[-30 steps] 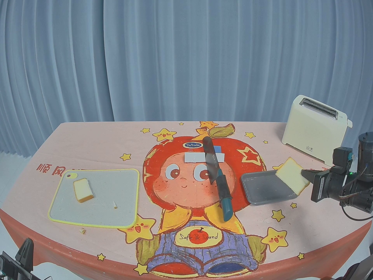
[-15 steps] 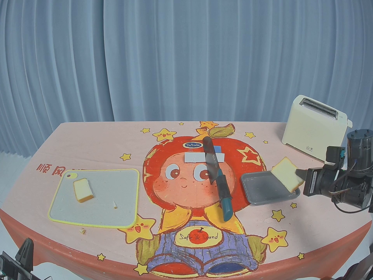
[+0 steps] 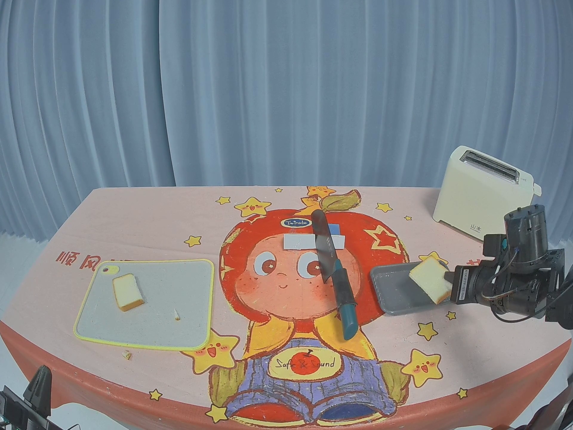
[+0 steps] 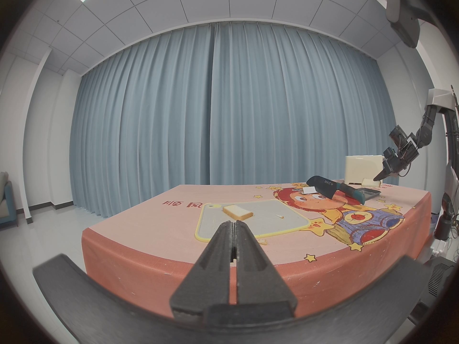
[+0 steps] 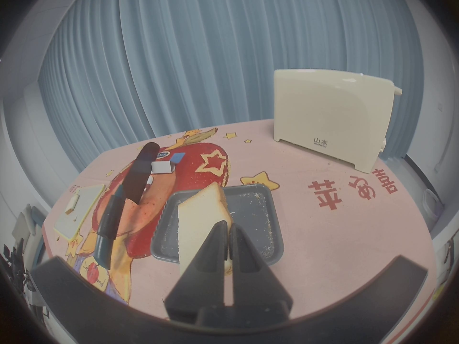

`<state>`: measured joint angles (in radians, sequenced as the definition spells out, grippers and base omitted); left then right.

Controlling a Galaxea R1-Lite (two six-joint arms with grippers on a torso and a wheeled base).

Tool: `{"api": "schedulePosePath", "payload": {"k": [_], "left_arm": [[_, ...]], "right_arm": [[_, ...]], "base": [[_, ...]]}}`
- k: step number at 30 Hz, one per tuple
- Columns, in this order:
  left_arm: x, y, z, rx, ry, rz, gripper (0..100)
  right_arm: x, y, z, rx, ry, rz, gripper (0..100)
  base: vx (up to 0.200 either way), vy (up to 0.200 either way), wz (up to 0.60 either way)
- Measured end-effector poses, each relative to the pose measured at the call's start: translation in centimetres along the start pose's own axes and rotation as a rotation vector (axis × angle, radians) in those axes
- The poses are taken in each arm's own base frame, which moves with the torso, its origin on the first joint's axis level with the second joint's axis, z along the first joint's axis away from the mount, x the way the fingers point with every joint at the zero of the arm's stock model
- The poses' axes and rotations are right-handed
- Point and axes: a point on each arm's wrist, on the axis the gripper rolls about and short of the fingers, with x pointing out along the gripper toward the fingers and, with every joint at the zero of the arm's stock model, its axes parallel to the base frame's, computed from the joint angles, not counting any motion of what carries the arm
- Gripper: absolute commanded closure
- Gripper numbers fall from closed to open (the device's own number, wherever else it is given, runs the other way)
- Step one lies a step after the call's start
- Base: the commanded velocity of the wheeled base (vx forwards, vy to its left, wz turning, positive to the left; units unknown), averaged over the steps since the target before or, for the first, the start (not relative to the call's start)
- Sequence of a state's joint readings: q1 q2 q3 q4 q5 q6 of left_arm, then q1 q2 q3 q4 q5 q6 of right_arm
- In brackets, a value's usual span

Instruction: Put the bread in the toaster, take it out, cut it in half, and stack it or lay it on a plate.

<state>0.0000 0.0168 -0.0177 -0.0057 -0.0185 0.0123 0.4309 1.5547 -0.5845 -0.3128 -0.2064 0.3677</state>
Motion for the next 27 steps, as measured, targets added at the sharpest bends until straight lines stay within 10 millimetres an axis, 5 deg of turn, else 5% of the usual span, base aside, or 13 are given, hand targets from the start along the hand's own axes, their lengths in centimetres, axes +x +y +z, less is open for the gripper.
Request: {"api": "schedulePosePath", "payload": {"k": [27], "left_arm": [[0.0,0.0,0.0,0.000,0.000,0.000,100]], "right_arm": [[3.6,-0.5,-0.5,0.019,0.015,-0.043,100]], "base": [[0.000,0.000,0.00]]}}
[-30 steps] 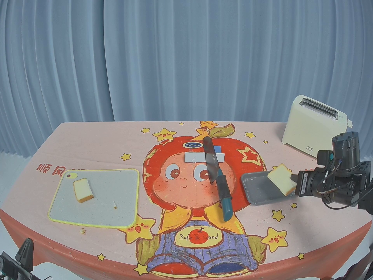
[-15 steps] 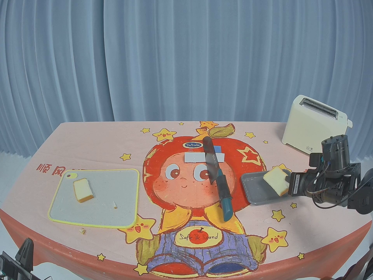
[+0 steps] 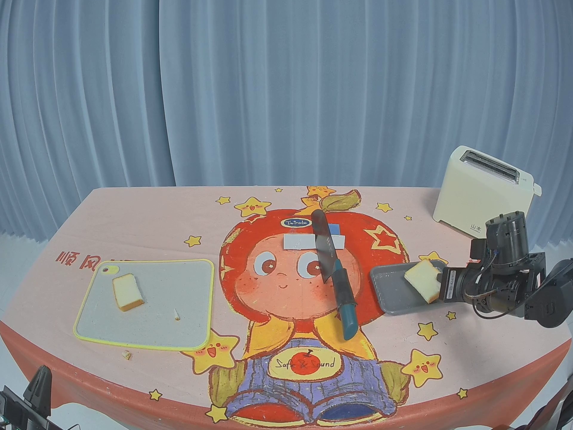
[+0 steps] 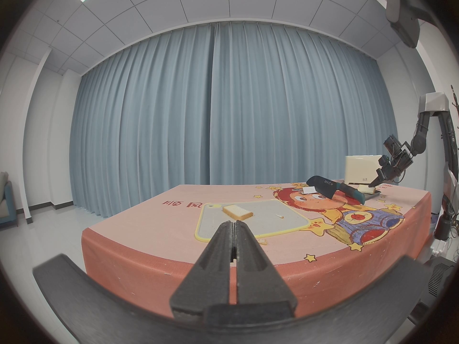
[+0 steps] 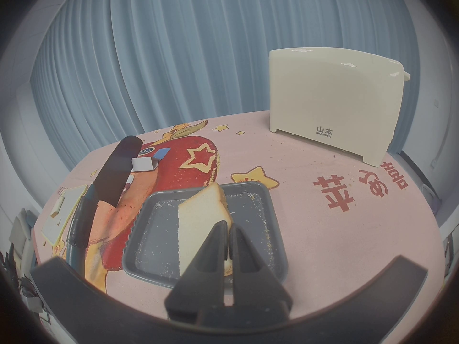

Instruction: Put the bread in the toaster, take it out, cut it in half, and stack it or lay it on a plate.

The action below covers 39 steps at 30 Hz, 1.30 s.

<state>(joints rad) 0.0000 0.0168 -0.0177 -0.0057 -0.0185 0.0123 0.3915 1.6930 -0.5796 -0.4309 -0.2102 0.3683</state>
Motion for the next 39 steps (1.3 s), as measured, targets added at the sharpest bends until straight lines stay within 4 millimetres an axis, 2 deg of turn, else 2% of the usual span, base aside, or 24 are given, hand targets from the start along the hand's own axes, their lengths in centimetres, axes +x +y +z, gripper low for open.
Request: {"api": "schedulePosePath", "payload": {"k": [3,4,28,39], "left_arm": [[0.0,0.0,0.0,0.000,0.000,0.000,100],[0.0,0.0,0.0,0.000,0.000,0.000,100],[0.0,0.0,0.0,0.000,0.000,0.000,100],[0.0,0.0,0.0,0.000,0.000,0.000,100]], "right_arm": [[0.1,0.0,0.0,0.000,0.001,0.000,100],[0.1,0.0,0.0,0.000,0.002,-0.001,0],[-0.9,0.4,0.3,-0.006,-0.026,0.025,0],[-2.4,0.6,0.6,-0.015,-0.069,0.049,0]], "base": [[0.000,0.000,0.00],[0.000,0.000,0.00],[0.000,0.000,0.00],[0.000,0.000,0.00]]}}
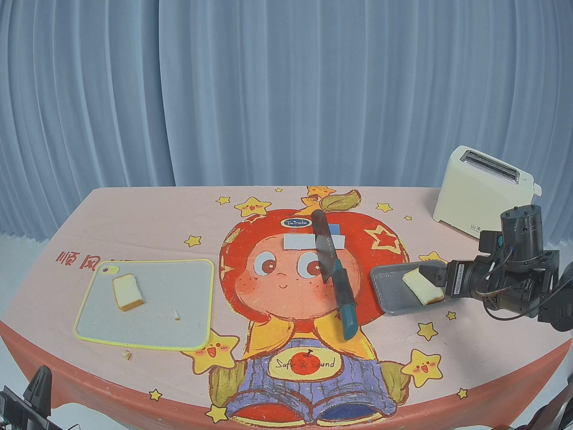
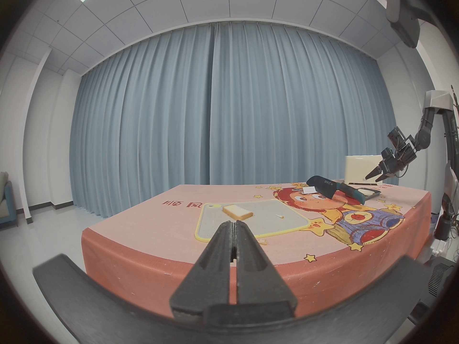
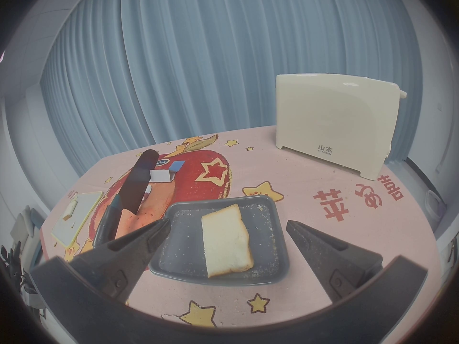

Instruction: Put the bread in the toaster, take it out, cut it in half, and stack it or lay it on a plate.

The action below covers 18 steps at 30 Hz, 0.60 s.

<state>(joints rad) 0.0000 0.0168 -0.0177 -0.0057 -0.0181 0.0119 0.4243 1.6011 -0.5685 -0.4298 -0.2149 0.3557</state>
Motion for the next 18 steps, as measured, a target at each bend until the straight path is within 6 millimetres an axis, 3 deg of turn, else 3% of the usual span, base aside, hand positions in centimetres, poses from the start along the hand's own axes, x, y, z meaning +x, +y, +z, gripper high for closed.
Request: {"api": "schedulePosePath", "payload": {"k": [18], "left_arm": [[0.0,0.0,0.0,0.000,0.000,0.000,100]], "right_arm": [[-2.1,0.1,-0.1,-0.062,-0.094,-0.003,0]], "base": [[0.000,0.000,0.00]]}}
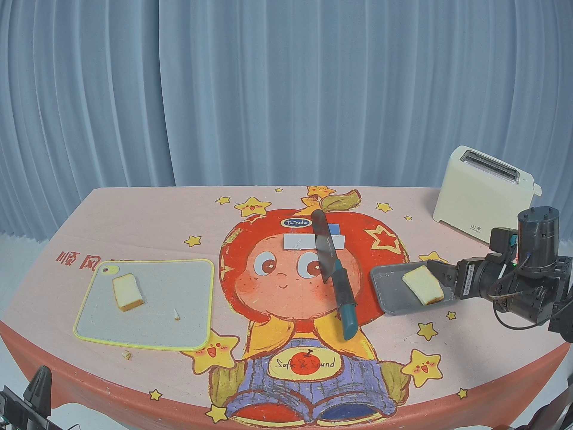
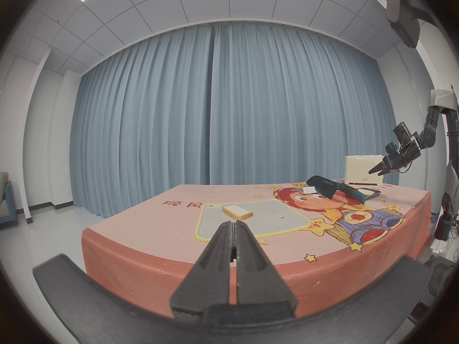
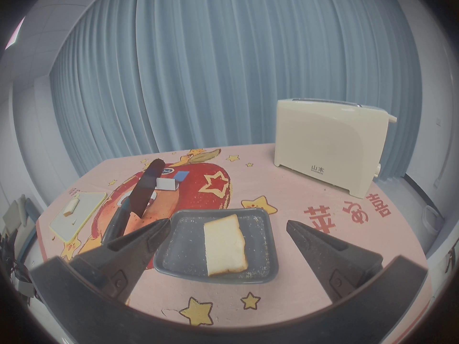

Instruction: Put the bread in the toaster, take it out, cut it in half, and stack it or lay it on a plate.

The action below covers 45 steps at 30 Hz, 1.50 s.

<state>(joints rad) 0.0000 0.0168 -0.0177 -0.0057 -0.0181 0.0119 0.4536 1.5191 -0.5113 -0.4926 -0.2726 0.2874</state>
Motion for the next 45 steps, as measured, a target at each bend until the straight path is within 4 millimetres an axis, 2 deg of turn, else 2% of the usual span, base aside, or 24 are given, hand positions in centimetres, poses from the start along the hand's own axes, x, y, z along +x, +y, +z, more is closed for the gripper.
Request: {"api": "schedulePosePath", "payload": {"k": [9,18,30,45], "left_arm": [[0.0,0.0,0.0,0.000,0.000,0.000,100],[0.0,0.0,0.0,0.000,0.000,0.000,100],[0.0,0.0,0.0,0.000,0.000,0.000,100],[0.0,0.0,0.0,0.000,0.000,0.000,100]], "right_arm": [[-0.2,-0.3,-0.3,-0.012,-0.036,0.004,0],[-1.4,-0.9,-0.4,-0.010,-0.058,-0.002,0],[-4.5,-2.2,-1.4,0.006,-0.114,-0.040,0],[-8.2,-4.9,-2.0,0.062,-0.230,-0.128,0]], "base": [[0.000,0.000,0.00],[0.000,0.000,0.00],[0.000,0.000,0.00],[0.000,0.000,0.00]]}}
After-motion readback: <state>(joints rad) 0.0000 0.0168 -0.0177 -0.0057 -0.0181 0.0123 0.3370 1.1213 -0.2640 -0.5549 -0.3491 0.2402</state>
